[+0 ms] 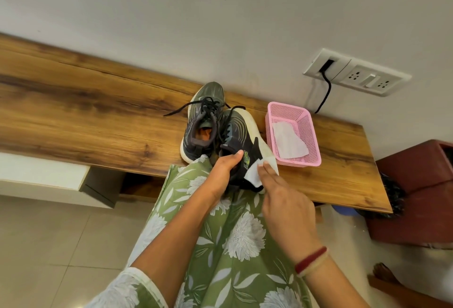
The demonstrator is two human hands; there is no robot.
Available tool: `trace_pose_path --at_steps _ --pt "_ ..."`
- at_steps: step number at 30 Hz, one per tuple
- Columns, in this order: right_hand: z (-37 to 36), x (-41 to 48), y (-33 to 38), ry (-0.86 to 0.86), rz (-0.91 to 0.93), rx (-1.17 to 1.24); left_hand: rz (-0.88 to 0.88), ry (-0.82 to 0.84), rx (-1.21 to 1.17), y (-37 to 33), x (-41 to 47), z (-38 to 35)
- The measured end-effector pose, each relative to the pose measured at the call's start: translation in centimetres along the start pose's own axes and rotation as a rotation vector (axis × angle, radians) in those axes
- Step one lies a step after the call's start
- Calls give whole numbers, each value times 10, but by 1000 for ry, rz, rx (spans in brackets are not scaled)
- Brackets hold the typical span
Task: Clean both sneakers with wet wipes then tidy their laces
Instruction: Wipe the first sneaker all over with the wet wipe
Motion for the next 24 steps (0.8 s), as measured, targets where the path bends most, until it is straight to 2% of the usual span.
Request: trace_pose_path --at_steps 5,8,14,20,24 --pt "4 43 -1 27 33 111 -21 6 -4 -4 -2 -1" --pt "0 33 -2 57 45 63 -22 1 1 -3 -2 0" --pt "-13 -27 3 -93 92 -110 5 -11 -50 0 1 0" --pt "-20 -17 7 -140 47 -82 -7 2 -37 -3 -2 -2" --pt "-8 20 11 -22 17 -76 13 3 -31 -2 -3 -2"
Point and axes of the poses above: each hand's wrist, its own x-axis towards the middle knuckle, its own z-axis out of the back of the hand, y = z × x, the point moved 9 cm from there along x, towards the middle knuckle, and after that the axes turned 2 degrees about z, right-handed, at the moved point
